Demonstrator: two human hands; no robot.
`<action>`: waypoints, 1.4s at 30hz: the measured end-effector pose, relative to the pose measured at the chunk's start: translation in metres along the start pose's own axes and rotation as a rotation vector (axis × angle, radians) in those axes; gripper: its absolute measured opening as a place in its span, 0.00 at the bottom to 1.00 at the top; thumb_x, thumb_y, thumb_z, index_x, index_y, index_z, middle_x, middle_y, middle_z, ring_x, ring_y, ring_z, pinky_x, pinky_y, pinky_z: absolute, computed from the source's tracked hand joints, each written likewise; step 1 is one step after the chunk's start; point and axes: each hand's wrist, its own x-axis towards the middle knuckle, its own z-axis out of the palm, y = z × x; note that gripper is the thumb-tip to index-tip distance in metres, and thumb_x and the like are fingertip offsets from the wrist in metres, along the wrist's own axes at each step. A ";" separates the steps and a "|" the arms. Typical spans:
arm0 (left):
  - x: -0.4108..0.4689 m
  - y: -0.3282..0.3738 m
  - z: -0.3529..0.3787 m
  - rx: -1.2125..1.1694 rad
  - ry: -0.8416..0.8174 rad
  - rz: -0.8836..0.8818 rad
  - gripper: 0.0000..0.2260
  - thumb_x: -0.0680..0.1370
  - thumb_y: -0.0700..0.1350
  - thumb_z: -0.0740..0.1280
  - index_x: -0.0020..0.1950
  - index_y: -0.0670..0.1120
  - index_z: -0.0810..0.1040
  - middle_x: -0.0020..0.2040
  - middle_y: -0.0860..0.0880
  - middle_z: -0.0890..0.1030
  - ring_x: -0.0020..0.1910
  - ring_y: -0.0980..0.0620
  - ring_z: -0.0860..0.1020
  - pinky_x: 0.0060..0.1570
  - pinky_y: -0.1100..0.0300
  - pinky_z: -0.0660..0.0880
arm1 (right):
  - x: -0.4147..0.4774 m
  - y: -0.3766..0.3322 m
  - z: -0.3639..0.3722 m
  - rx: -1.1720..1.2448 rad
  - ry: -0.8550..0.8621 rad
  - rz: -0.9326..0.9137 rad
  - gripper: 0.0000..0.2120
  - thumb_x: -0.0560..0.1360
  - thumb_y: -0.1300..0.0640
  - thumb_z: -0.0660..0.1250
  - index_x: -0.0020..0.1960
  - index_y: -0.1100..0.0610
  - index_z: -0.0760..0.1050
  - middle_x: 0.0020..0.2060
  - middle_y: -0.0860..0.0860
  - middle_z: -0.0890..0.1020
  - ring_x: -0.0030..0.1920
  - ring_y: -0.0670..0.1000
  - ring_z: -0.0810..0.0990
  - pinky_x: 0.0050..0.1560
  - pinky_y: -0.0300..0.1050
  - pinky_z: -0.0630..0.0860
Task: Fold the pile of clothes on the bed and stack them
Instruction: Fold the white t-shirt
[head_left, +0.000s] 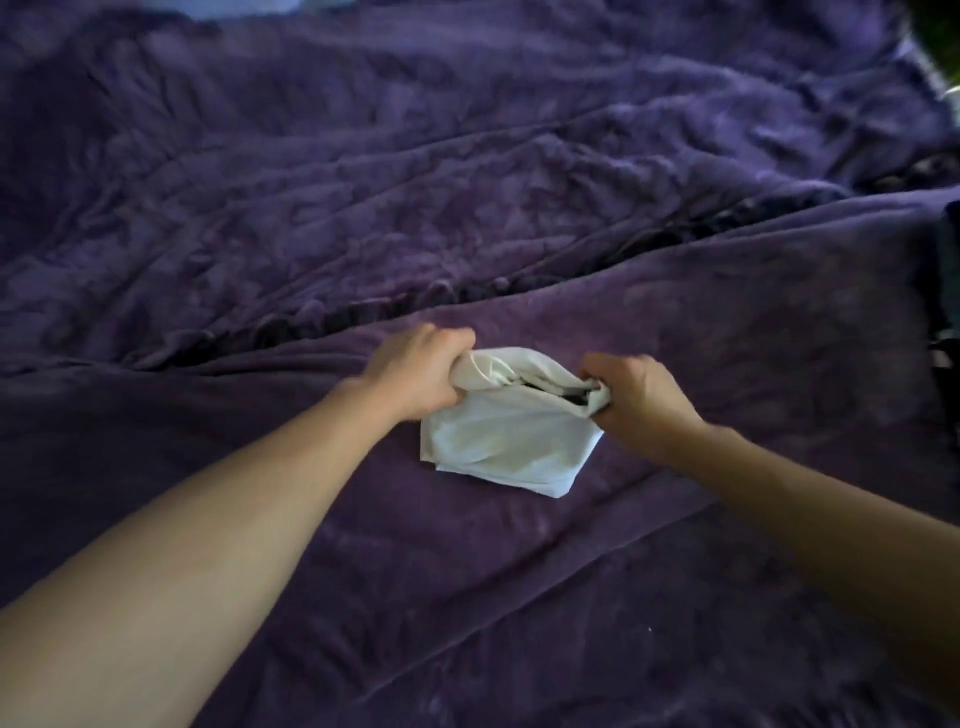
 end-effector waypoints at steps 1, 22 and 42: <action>-0.008 0.014 -0.004 -0.010 0.008 0.011 0.12 0.68 0.45 0.69 0.40 0.51 0.66 0.39 0.49 0.77 0.44 0.42 0.77 0.34 0.56 0.62 | -0.013 0.003 -0.009 -0.027 0.010 0.037 0.08 0.66 0.63 0.69 0.43 0.56 0.76 0.34 0.55 0.80 0.37 0.64 0.77 0.35 0.45 0.64; 0.000 0.477 -0.071 -0.053 0.030 0.342 0.05 0.73 0.48 0.63 0.48 0.50 0.72 0.46 0.53 0.79 0.46 0.45 0.78 0.42 0.50 0.74 | -0.297 0.197 -0.299 -0.272 0.378 0.181 0.11 0.68 0.51 0.72 0.49 0.53 0.80 0.41 0.49 0.82 0.45 0.56 0.80 0.43 0.47 0.71; 0.108 0.736 0.035 -0.788 -0.286 -0.035 0.11 0.72 0.42 0.72 0.53 0.42 0.79 0.49 0.47 0.83 0.50 0.47 0.80 0.53 0.52 0.77 | -0.333 0.439 -0.462 -0.195 0.066 0.562 0.09 0.72 0.46 0.68 0.50 0.47 0.78 0.47 0.51 0.80 0.49 0.55 0.79 0.45 0.47 0.77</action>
